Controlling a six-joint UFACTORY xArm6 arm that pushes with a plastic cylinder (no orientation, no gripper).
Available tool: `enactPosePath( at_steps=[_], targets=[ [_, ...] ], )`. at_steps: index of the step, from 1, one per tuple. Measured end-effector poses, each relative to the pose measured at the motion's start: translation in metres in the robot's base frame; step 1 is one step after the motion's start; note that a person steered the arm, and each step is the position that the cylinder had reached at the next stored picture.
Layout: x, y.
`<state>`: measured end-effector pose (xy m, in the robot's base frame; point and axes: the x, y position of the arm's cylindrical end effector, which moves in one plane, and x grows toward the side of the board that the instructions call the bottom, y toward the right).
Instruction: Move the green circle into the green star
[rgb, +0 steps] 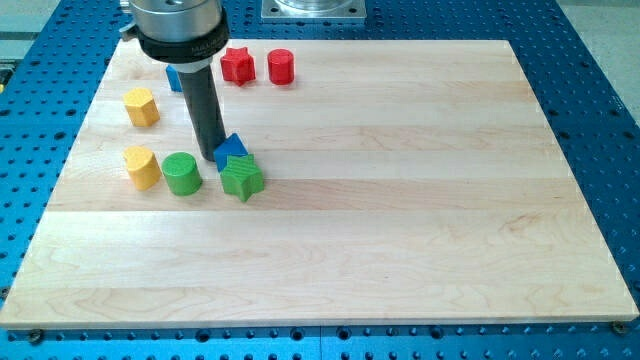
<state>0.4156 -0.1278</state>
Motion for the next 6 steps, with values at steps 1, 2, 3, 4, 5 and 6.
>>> enactPosePath(
  at_steps=[1,2,3,4,5,6],
  targets=[
    [-0.007,-0.040],
    [0.002,-0.087],
    [0.032,-0.068],
    [0.048,-0.017],
    [0.058,0.024],
    [0.106,-0.001]
  ],
)
